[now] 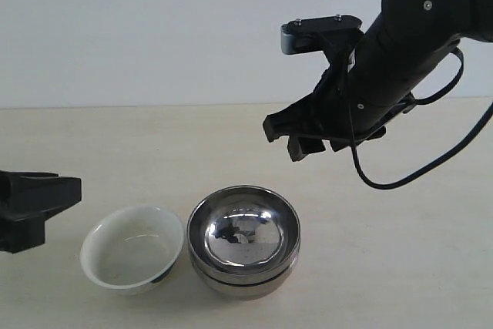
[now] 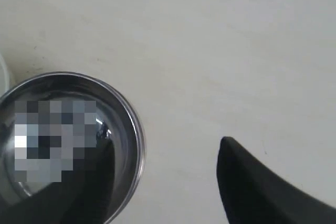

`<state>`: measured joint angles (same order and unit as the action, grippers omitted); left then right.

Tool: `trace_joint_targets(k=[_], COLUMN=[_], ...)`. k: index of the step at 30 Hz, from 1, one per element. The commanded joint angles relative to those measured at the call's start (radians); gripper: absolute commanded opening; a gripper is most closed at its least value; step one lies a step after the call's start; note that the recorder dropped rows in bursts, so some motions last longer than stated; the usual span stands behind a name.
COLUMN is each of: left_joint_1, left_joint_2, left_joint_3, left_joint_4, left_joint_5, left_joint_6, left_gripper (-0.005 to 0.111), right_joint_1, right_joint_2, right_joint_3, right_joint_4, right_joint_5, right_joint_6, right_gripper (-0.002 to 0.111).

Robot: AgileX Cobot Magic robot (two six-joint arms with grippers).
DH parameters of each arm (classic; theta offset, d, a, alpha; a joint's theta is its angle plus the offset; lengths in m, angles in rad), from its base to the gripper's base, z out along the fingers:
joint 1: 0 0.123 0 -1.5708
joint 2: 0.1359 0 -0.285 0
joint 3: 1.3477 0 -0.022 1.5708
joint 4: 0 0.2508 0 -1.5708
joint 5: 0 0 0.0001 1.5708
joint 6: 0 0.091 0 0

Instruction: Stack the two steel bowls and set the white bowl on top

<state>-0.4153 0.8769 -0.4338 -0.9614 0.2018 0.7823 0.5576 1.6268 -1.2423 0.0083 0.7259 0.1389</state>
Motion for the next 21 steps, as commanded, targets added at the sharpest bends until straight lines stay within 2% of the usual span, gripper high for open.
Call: trace_joint_targets(k=[1,6,8,10,14,16,21], left_joint_1=[-0.002,0.000,0.021,0.056,0.164,0.215,0.304], left_joint_2=[0.061,0.169,0.211,0.255,0.337,0.371,0.449], left_joint_3=[-0.009,-0.044,-0.076,-0.117,-0.230,-0.269,-0.340], left_joint_4=[0.001,0.015,0.015,0.015,0.034,0.065,0.224], left_joint_5=[-0.080,-0.089,-0.087,-0.052,0.147,0.193,0.272], left_joint_6=[-0.005,-0.005,-0.008,-0.015,-0.026,-0.041,-0.203], left_gripper=[0.031,0.031,0.031,0.031,0.032,0.032,0.032], right_joint_1=[-0.001,-0.001,-0.001,-0.001,-0.001,-0.001,-0.001], right_joint_2=[-0.012,-0.022,-0.042,-0.071,-0.134,-0.160,-0.234], right_joint_3=[-0.003,-0.003,-0.003,-0.003,-0.003,-0.003,0.056], right_joint_4=[-0.008,-0.008,-0.008,-0.008,-0.053,-0.101,-0.175], right_joint_5=[0.019,0.026,0.019,0.017,0.049,0.078,0.057], right_joint_6=[0.000,0.000,0.004,0.009,0.020,0.048,0.084], right_gripper=[0.051,0.051,0.051,0.051,0.051,0.051,0.051])
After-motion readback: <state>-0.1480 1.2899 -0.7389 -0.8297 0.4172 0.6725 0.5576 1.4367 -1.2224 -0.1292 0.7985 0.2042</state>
